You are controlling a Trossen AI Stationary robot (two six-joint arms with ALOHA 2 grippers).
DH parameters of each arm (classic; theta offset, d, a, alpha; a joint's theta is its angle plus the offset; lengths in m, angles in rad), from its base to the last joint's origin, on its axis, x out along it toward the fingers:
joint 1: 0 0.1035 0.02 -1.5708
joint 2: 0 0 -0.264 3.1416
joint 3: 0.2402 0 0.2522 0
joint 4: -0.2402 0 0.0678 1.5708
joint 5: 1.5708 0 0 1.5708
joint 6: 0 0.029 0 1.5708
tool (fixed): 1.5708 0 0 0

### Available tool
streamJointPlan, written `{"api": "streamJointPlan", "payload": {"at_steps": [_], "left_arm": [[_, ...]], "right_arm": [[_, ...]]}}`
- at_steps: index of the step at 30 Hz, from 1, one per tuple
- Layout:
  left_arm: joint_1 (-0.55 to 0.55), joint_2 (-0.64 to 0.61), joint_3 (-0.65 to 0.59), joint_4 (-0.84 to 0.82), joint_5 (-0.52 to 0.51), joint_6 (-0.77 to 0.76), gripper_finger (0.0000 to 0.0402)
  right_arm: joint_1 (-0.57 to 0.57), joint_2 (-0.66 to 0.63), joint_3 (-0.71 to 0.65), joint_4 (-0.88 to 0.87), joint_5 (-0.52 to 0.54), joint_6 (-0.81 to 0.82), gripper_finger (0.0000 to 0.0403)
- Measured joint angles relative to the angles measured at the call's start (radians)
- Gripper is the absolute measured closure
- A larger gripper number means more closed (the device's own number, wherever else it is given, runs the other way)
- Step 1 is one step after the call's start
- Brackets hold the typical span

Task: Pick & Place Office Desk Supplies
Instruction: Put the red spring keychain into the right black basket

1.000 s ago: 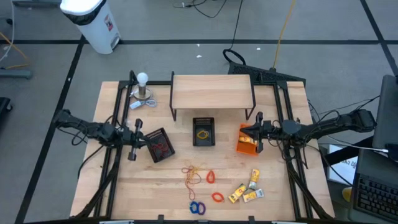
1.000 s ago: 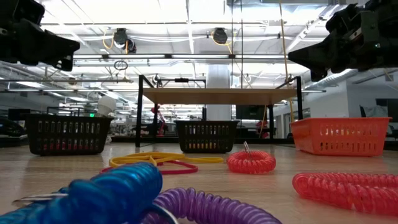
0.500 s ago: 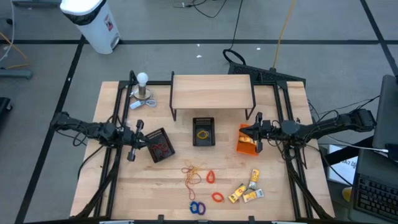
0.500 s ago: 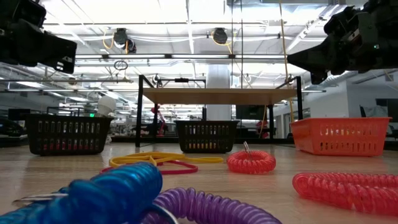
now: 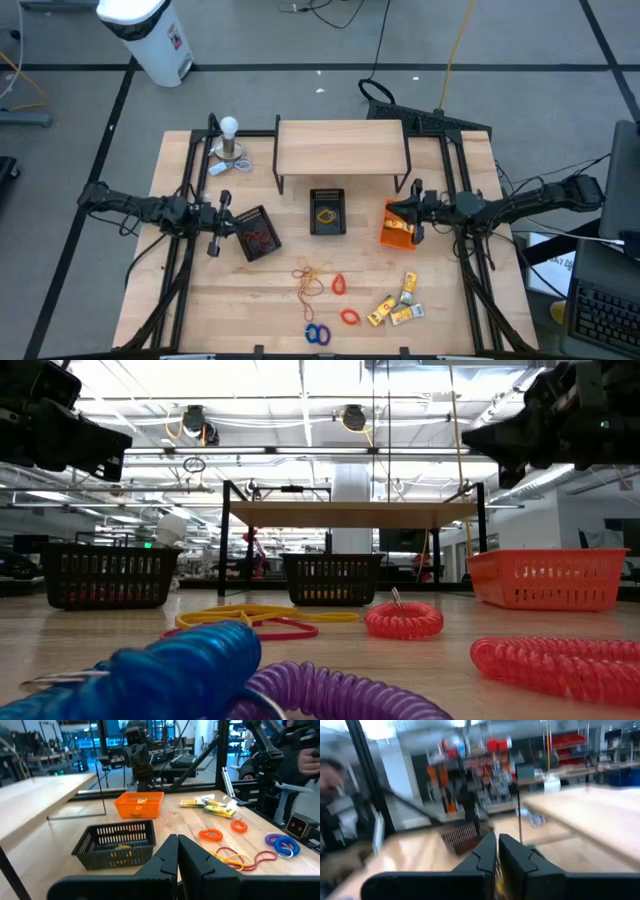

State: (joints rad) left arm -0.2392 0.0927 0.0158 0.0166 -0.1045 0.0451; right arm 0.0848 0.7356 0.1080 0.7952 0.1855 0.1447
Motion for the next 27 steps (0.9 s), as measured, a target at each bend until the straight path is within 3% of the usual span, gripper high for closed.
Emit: {"api": "streamJointPlan", "payload": {"at_steps": [7,13,20,27], "left_arm": [[0.012,0.034,0.000,0.000,-0.005,-0.072,0.0389],[0.012,0.060,0.000,0.001,-0.010,-0.108,0.0399],[0.012,0.096,-0.001,0.008,-0.058,-0.134,0.0386],[0.012,0.103,-0.003,0.057,-0.179,-0.088,0.0399]], "right_arm": [[0.057,0.098,0.252,-0.304,0.059,-0.043,0.0387],[0.157,0.217,0.410,-0.438,0.108,-0.049,0.0384],[0.316,0.373,0.534,-0.464,0.227,0.026,0.0380],[0.409,0.579,0.708,-0.704,0.365,0.251,0.0378]]}}
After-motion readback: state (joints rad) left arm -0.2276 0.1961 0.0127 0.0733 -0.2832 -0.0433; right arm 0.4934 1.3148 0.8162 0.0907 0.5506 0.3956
